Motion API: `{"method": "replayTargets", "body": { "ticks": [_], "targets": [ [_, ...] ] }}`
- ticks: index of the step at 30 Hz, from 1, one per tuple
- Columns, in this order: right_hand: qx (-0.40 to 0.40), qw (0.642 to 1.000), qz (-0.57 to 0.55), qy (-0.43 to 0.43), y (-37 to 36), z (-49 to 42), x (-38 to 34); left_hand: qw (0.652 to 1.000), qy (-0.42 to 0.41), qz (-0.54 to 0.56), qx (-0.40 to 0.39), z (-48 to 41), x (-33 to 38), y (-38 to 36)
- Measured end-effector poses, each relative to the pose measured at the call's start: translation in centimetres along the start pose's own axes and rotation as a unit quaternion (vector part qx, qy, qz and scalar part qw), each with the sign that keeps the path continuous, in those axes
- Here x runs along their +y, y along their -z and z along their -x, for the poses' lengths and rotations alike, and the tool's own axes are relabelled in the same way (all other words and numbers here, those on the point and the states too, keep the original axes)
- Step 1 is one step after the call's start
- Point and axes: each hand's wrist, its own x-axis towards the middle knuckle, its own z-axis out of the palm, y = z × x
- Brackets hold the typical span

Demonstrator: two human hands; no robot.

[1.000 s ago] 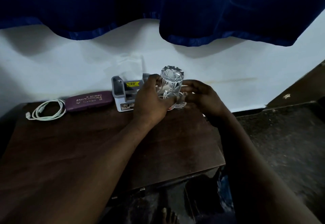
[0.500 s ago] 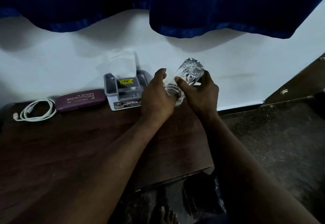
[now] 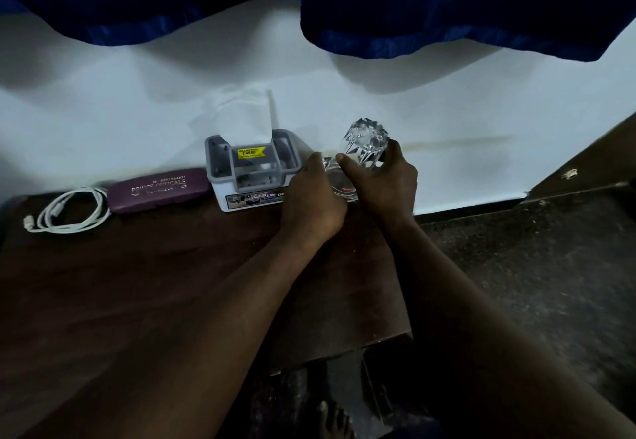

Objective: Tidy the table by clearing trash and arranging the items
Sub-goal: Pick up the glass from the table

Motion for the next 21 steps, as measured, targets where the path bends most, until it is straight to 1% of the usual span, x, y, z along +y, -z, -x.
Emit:
{"method": "replayTargets", "body": {
  "ticks": [6,11,16,19,21],
  "targets": [
    [-0.010,0.997,0.054,0.050,-0.8,-0.2,0.3,1.000,0.006,-0.007,-0.013,-0.1,-0.1,0.1],
    [-0.019,0.996,0.069,0.057,-1.1,-0.4,0.4,1.000,0.008,-0.004,-0.028,0.2,-0.2,0.1],
    [-0.075,0.996,0.036,0.044,-0.5,-0.5,0.8,0.999,0.006,0.010,-0.041,0.5,-0.2,0.3],
    [-0.148,0.987,0.060,0.036,-0.2,-0.5,2.0,0.999,0.007,0.010,-0.052,0.5,-0.3,0.5],
    [-0.169,0.982,0.077,0.043,-0.3,-0.1,2.6,0.998,0.004,0.013,-0.056,0.5,-0.4,0.7]
  ]
}}
